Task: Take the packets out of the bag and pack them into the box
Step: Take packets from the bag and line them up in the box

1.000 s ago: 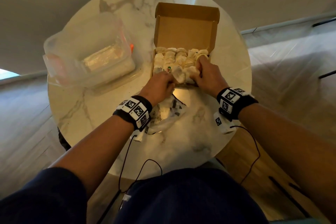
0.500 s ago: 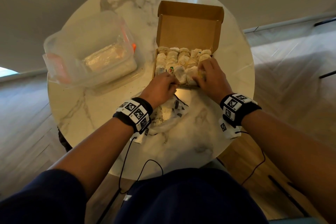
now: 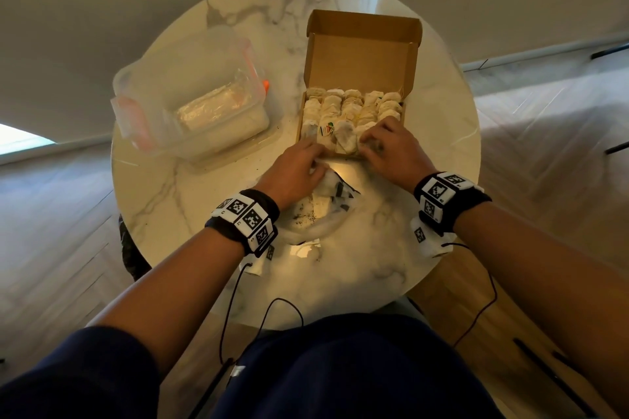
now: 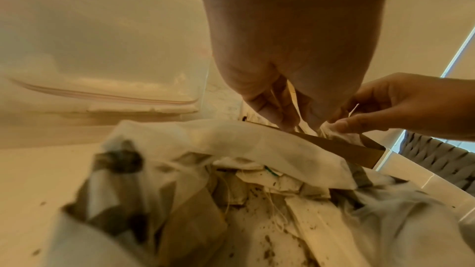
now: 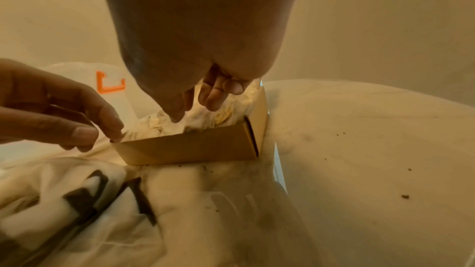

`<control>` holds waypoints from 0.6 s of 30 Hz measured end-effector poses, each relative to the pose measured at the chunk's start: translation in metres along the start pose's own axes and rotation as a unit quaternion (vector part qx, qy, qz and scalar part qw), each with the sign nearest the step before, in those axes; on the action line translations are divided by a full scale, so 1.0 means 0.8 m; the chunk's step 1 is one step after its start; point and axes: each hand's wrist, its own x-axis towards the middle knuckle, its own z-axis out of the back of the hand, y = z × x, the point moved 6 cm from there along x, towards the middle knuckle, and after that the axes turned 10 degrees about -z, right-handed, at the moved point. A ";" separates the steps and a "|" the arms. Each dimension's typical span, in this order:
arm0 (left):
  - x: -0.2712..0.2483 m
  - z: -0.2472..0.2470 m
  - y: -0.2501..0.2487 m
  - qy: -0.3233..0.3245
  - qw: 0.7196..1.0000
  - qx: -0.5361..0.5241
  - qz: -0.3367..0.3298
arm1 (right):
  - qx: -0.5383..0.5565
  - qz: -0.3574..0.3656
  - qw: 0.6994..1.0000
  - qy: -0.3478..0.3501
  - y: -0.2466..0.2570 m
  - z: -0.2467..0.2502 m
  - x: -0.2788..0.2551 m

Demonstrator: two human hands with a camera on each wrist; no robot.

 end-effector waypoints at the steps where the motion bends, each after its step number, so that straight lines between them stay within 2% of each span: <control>1: -0.007 0.003 0.000 -0.001 1.000 -0.004 0.002 | 0.009 0.008 1.000 -0.001 0.007 0.001 -0.003; 4: -0.032 0.010 0.004 0.001 1.000 0.002 0.012 | 0.039 0.032 0.999 0.011 0.032 -0.002 -0.015; 7: -0.056 0.008 0.008 0.011 0.999 0.013 0.033 | 0.043 0.050 0.996 0.063 0.059 -0.015 -0.031; 13: -0.091 -0.045 0.020 0.128 0.984 0.027 0.121 | -0.014 -0.049 0.984 0.173 0.058 -0.062 -0.065; 18: -0.087 -0.072 0.025 0.153 0.974 0.041 0.161 | 0.028 -0.064 0.984 0.165 0.057 -0.073 -0.075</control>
